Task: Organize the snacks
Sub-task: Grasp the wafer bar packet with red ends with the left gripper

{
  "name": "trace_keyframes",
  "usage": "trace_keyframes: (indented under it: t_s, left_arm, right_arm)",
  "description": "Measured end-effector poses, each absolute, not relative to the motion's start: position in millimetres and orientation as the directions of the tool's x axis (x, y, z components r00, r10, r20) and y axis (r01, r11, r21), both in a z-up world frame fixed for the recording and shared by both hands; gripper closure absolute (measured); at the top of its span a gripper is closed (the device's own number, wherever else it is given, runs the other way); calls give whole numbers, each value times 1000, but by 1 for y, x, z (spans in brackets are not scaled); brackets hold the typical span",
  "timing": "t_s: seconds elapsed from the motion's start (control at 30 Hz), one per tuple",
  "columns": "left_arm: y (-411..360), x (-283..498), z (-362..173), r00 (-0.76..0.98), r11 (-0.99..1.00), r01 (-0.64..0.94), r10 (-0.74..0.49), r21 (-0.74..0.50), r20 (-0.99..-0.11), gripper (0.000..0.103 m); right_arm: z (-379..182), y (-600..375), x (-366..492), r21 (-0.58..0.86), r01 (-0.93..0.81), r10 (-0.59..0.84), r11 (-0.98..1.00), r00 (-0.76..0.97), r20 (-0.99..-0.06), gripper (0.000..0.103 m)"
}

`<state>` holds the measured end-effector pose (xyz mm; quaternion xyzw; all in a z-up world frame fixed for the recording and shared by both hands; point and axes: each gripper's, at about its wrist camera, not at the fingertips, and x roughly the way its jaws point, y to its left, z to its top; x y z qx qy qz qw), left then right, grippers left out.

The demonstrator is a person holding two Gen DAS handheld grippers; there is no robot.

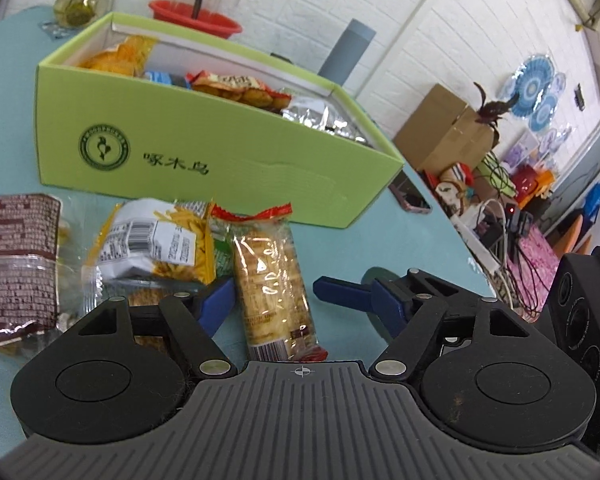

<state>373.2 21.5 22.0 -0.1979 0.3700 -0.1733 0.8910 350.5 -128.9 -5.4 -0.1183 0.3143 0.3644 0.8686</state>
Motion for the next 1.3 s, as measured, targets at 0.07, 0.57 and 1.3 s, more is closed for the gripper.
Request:
trace_keyframes:
  t_s: [0.07,0.57,1.3]
  left_arm:
    - [22,372,18,653,861,145,-454,-488,-607,56]
    - [5,274,19,599,866,216,-482,-451,-639,52]
    - [6,294,13,604,888,188,-442,-420,-663,41]
  right_arm:
    - [-8,-124,348,20,-712,550,702,524,-650,12]
    - [-5,-141,235,3,-654,505,757,581,-638,10]
    - [-5,-139,236,-4,-573,422,820,609,-672,1]
